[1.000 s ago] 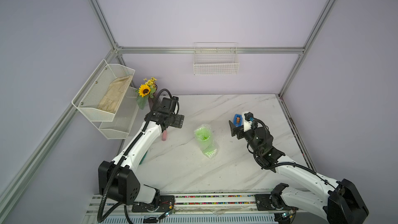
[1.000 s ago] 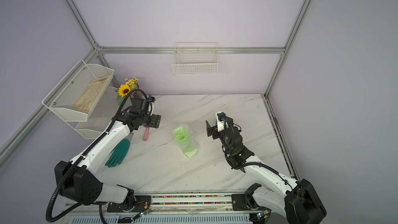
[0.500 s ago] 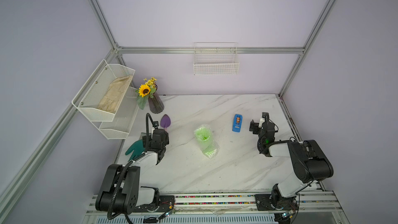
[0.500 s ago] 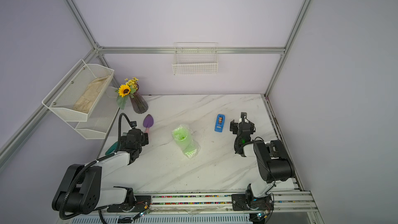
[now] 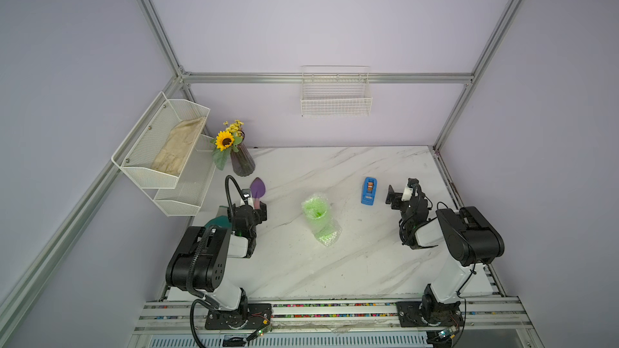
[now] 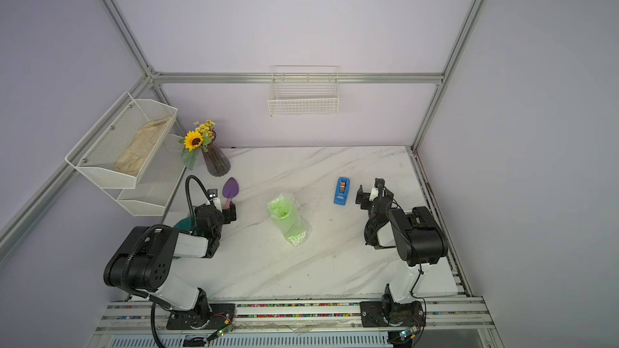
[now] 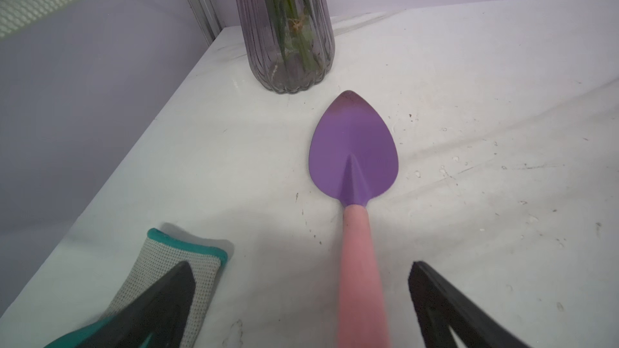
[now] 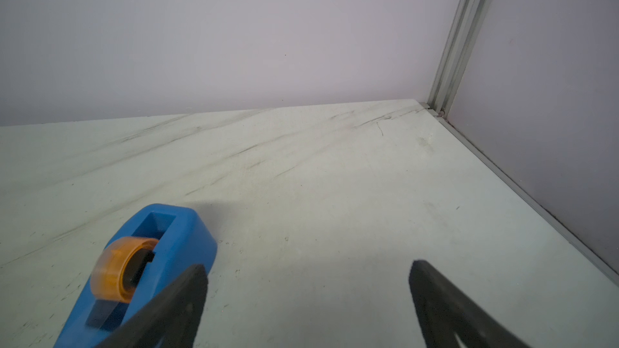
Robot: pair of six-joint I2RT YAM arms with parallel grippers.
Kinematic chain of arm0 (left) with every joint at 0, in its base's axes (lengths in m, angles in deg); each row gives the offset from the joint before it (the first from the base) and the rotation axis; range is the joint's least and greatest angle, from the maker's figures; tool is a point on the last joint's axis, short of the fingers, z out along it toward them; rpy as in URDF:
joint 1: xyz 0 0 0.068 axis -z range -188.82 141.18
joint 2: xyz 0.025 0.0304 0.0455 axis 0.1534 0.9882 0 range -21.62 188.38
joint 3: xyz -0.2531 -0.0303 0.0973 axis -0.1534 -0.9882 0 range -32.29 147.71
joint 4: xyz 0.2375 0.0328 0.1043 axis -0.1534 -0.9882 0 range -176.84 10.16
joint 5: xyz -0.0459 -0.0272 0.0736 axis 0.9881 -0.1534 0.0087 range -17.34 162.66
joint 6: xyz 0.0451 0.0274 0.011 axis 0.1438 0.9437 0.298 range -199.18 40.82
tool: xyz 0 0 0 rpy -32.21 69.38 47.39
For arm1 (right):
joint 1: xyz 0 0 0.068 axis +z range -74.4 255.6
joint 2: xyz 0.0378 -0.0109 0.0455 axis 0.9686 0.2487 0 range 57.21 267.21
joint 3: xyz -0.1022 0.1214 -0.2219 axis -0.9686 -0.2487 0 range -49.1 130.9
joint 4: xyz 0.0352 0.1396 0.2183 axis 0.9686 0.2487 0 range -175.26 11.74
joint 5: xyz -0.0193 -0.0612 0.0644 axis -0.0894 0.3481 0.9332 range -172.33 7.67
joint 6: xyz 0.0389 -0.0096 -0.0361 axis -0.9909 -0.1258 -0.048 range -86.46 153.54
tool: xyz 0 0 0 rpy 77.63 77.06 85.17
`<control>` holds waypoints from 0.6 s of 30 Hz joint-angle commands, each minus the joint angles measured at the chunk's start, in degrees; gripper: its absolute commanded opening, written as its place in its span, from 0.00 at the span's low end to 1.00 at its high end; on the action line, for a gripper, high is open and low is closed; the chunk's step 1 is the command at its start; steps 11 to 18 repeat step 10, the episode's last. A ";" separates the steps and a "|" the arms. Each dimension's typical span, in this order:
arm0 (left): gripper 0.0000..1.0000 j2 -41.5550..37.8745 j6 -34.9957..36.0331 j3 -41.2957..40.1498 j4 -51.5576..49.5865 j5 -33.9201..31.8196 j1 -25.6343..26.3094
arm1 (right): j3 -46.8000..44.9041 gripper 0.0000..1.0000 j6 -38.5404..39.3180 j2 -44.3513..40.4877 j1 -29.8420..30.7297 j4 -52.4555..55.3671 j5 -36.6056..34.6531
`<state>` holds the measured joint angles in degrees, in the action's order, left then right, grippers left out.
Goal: Wrap wine glasses in bubble wrap
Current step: Reset both arms
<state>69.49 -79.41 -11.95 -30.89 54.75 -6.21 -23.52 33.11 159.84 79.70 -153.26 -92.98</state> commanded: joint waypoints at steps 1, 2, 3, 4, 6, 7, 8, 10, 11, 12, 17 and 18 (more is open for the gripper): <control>1.00 -0.85 0.40 0.96 6.38 1.41 -0.45 | 0.50 0.97 -0.83 -0.42 -0.39 -3.54 0.45; 1.00 -1.01 0.47 0.87 6.19 1.30 -0.35 | 0.60 0.97 -0.83 -0.41 -0.35 -3.49 0.44; 1.00 -1.11 0.47 0.91 6.03 1.37 -0.42 | 0.52 0.97 -0.76 -0.48 -0.37 -3.53 0.46; 1.00 -1.07 0.41 0.84 6.33 1.47 -0.39 | 0.79 0.97 -0.57 -0.26 -0.36 -3.46 0.62; 1.00 -0.93 0.41 0.88 6.35 1.39 -0.38 | 1.12 0.97 -1.03 -0.14 -0.34 -2.76 1.07; 1.00 -1.07 0.41 0.89 6.33 1.44 -0.39 | 0.93 0.97 -0.85 -0.15 -0.37 -2.82 1.09; 1.00 -0.94 0.41 0.91 6.33 1.44 -0.42 | 0.63 0.97 -0.89 -0.44 -0.33 -3.04 1.08; 1.00 -1.02 0.42 0.93 6.29 1.44 -0.33 | -0.05 0.97 -0.55 -0.88 -0.35 -3.92 0.74; 1.00 -1.02 0.42 0.93 6.29 1.44 -0.33 | -0.05 0.97 -0.55 -0.88 -0.35 -3.92 0.74; 1.00 -1.02 0.42 0.93 6.29 1.44 -0.33 | -0.05 0.97 -0.55 -0.88 -0.35 -3.92 0.74; 1.00 -1.02 0.42 0.93 6.29 1.44 -0.33 | -0.05 0.97 -0.55 -0.88 -0.35 -3.92 0.74; 1.00 -1.02 0.42 0.93 6.29 1.44 -0.33 | -0.05 0.97 -0.55 -0.88 -0.35 -3.92 0.74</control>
